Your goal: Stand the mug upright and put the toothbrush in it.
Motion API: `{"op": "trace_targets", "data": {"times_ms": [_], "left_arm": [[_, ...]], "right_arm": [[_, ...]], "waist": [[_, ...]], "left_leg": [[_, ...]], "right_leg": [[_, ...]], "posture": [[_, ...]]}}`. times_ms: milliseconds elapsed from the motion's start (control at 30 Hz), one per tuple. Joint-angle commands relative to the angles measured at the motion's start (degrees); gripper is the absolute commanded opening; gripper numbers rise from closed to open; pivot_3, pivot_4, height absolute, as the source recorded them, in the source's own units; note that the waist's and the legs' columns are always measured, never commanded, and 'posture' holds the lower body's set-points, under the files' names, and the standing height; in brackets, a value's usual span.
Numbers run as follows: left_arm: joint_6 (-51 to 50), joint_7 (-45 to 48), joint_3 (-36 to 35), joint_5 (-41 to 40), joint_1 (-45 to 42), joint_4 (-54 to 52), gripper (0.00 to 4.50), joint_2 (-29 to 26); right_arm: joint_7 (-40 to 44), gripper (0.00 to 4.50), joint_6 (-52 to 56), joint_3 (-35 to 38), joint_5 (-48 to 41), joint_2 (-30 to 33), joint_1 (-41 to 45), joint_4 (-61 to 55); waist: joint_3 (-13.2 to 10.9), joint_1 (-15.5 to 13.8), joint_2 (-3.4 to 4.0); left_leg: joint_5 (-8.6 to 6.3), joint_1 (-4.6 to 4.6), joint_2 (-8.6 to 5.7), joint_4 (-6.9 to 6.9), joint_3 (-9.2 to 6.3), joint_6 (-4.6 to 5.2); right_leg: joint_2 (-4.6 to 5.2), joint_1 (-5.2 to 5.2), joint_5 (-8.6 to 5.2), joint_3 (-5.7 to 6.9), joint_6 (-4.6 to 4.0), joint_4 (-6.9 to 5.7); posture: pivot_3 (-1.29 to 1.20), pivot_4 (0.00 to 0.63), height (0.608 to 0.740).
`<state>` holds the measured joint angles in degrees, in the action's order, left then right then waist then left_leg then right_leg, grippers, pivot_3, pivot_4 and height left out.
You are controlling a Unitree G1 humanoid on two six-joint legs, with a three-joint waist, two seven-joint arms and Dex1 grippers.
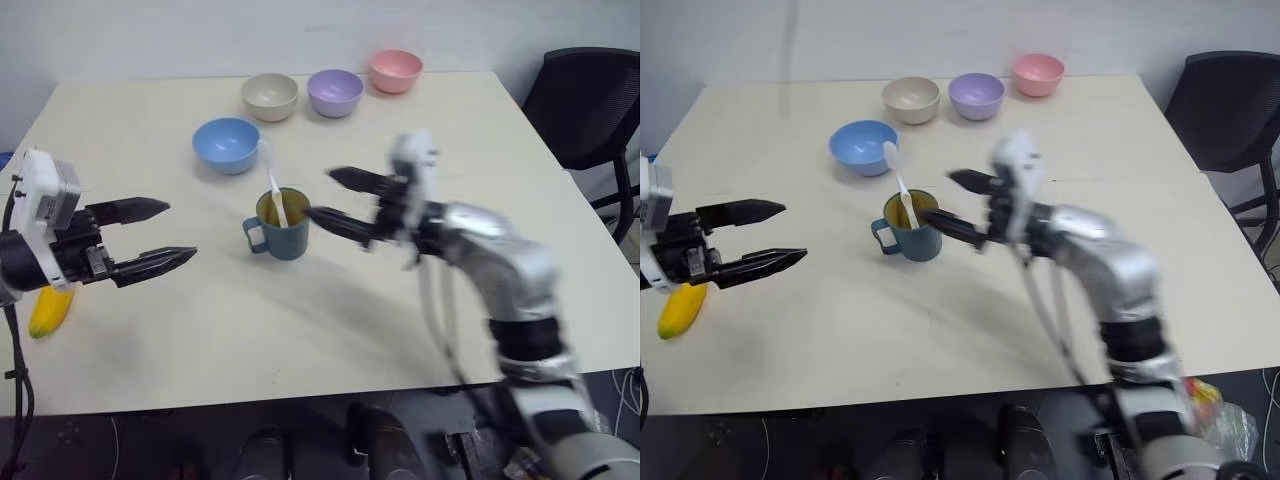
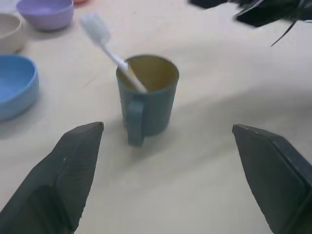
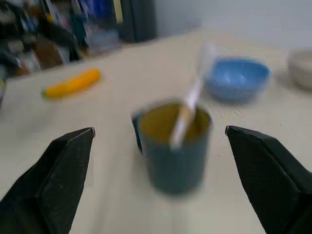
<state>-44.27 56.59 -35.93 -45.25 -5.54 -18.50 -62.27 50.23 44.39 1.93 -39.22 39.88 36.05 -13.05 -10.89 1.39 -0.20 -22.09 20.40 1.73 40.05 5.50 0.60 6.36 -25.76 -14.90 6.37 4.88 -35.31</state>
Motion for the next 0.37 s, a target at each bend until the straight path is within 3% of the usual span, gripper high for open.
{"op": "trace_targets", "data": {"times_ms": [33, 167, 367], "left_arm": [[2.62, 4.70, -5.61, 2.47, 2.50, 1.13, 4.50, -2.65], [6.67, 5.32, -5.93, 5.79, 2.55, 3.37, 4.50, -2.91], [6.11, 6.61, -4.33, 4.43, 1.39, 2.35, 4.50, -2.54]], "right_arm": [[10.74, 4.48, 1.32, 5.77, -3.80, 9.79, -2.81, -3.50], [14.00, 4.48, -2.22, 7.68, -0.63, 16.48, -5.66, -1.91], [11.52, 4.48, -1.96, 9.75, -1.46, 15.00, -6.82, -3.03]], "waist": [[-0.02, 0.05, -0.01], [-0.02, 0.55, -0.02], [-0.02, 0.13, -0.03]], "left_leg": [[-0.01, 0.00, 0.01, 0.01, 0.08, 0.01], [-0.04, -0.38, 0.05, -0.01, 0.46, 0.02], [-0.04, -0.59, 0.06, -0.01, 0.60, 0.01]], "right_leg": [[-0.04, -0.01, 0.00, 0.12, 0.00, 0.00], [-0.06, 0.12, 0.01, 0.09, 0.01, -0.01], [0.10, 0.13, 0.01, -0.13, 0.00, -0.33]], "posture": [[0.00, 0.150, 0.740], [0.00, 0.150, 0.740], [0.00, 0.150, 0.740]]}}
